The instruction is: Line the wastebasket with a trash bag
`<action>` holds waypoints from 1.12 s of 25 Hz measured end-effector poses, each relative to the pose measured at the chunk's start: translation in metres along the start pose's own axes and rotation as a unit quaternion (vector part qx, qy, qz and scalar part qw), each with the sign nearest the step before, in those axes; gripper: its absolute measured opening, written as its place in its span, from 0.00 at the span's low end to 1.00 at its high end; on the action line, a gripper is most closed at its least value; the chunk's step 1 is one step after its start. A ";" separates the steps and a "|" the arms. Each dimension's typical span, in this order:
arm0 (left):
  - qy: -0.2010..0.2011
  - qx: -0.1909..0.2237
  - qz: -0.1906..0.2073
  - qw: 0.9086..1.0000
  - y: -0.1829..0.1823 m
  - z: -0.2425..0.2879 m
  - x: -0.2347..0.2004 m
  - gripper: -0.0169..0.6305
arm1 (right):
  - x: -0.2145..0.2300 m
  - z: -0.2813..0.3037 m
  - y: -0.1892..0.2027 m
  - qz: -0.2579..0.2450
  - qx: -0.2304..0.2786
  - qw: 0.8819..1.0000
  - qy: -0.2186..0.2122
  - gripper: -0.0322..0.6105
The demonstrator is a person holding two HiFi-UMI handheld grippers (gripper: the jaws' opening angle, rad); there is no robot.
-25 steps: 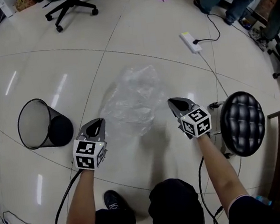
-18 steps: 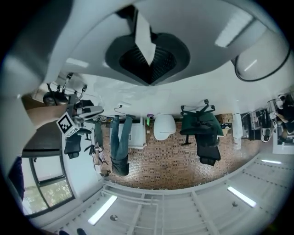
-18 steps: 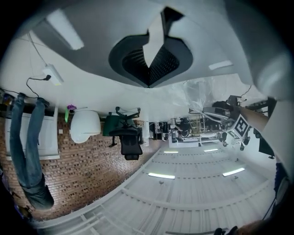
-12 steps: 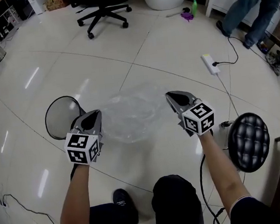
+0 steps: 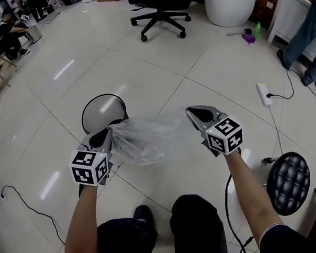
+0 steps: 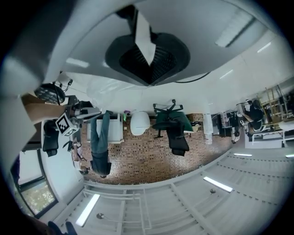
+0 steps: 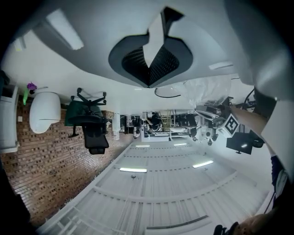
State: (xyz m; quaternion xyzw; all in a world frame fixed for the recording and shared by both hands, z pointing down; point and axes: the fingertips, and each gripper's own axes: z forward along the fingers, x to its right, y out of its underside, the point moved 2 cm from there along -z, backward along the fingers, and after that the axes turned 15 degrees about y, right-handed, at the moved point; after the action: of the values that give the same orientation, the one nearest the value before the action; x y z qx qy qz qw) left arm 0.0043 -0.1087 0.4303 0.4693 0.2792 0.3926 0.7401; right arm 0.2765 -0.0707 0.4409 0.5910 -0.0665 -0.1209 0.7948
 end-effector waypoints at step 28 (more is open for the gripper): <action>-0.175 0.073 0.018 0.982 -0.089 -0.158 -0.079 0.04 | -0.129 0.070 -0.170 -0.044 0.098 0.986 -0.129 0.05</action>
State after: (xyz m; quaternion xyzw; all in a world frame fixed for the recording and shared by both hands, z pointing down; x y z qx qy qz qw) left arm -0.1332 -0.1228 0.2890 0.5887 0.1650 0.2964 0.7338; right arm 0.1155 -0.1470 0.3043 0.6479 -0.1540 -0.2233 0.7117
